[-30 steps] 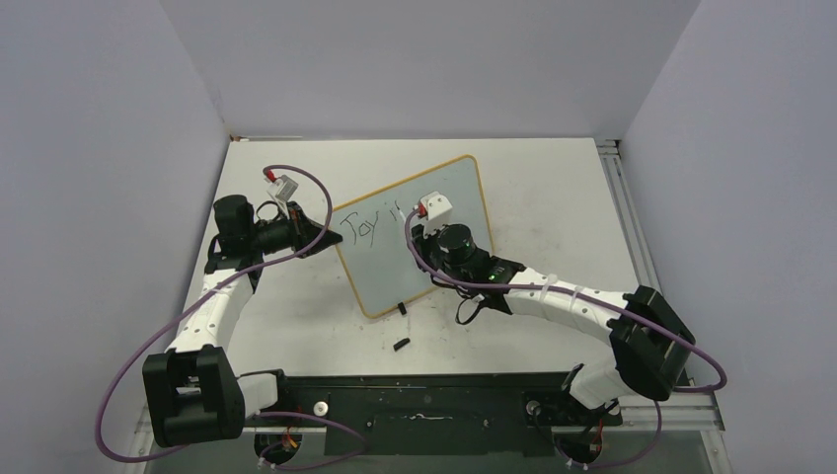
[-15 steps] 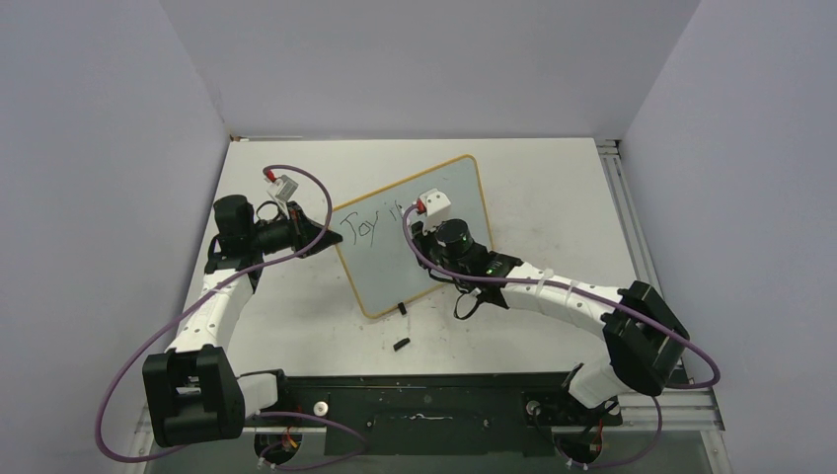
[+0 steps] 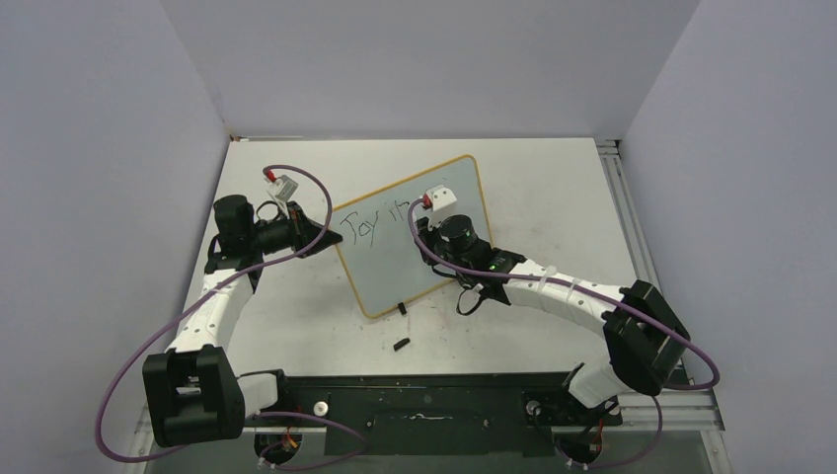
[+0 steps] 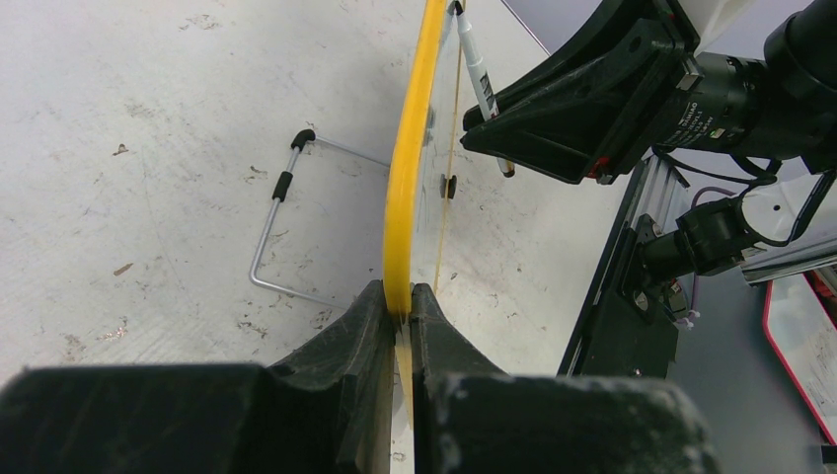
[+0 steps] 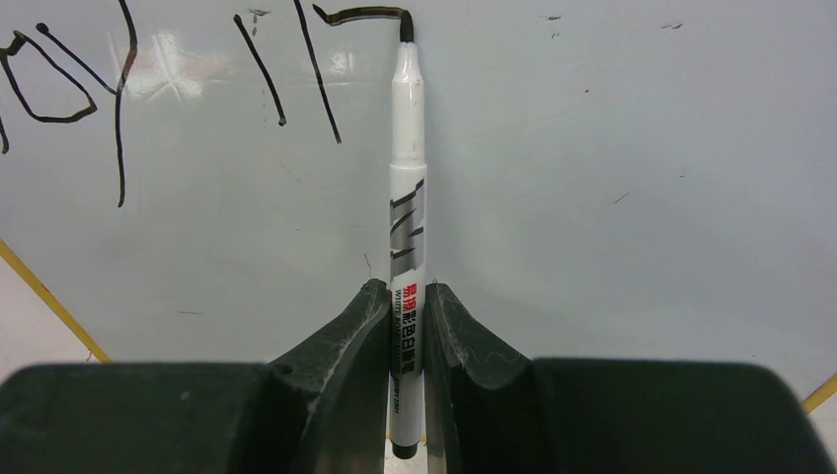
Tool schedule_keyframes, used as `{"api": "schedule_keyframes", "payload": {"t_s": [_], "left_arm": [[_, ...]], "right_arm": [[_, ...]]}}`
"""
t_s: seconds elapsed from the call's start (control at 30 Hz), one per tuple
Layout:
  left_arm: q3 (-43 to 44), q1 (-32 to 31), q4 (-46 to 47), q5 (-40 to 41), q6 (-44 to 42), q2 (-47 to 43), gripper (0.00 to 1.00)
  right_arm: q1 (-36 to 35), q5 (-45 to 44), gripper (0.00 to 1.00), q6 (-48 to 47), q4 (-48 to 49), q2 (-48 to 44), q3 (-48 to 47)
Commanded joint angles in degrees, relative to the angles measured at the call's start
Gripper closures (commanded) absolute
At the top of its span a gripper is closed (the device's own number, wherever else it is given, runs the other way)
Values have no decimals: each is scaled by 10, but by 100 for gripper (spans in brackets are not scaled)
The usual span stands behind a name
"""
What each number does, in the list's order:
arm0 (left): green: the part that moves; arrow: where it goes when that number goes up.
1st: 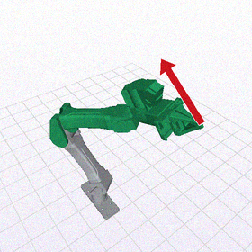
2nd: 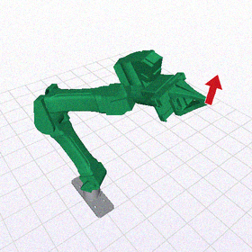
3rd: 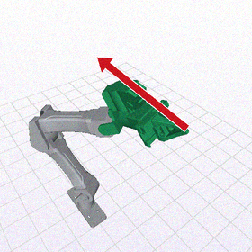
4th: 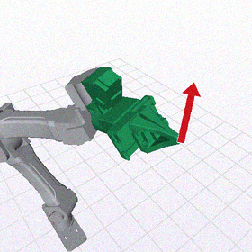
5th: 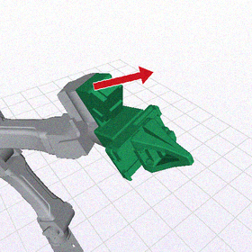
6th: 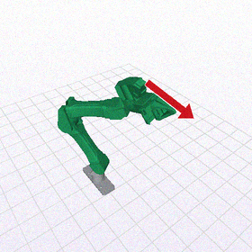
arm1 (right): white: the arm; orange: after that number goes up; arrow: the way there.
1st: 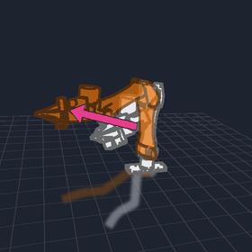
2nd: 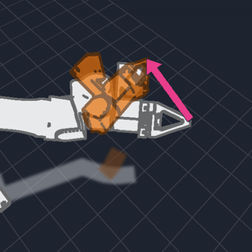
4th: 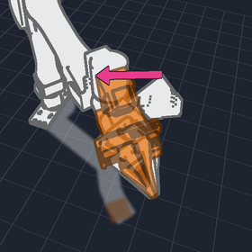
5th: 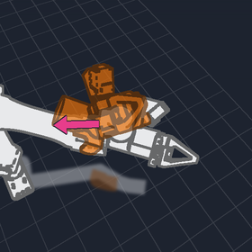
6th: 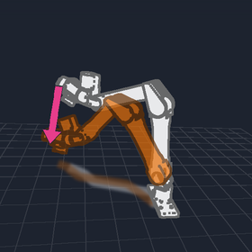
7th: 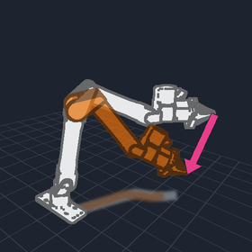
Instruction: Write a sentence on the whiteboard
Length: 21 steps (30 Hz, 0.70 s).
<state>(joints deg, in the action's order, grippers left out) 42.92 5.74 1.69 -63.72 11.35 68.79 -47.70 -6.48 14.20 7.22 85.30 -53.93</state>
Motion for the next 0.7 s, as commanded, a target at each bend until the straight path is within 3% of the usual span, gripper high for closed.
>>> {"api": "schedule_keyframes", "payload": {"t_s": [0.0, 0.67], "left_arm": [[23, 5, 3, -11, -9, -14, 100], [23, 6, 3, -11, -9, -15, 100]], "right_arm": [[3, 7, 95, 6, 3, 3, -12], [-4, 14, 95, 22, -17, -9, 35]]}}
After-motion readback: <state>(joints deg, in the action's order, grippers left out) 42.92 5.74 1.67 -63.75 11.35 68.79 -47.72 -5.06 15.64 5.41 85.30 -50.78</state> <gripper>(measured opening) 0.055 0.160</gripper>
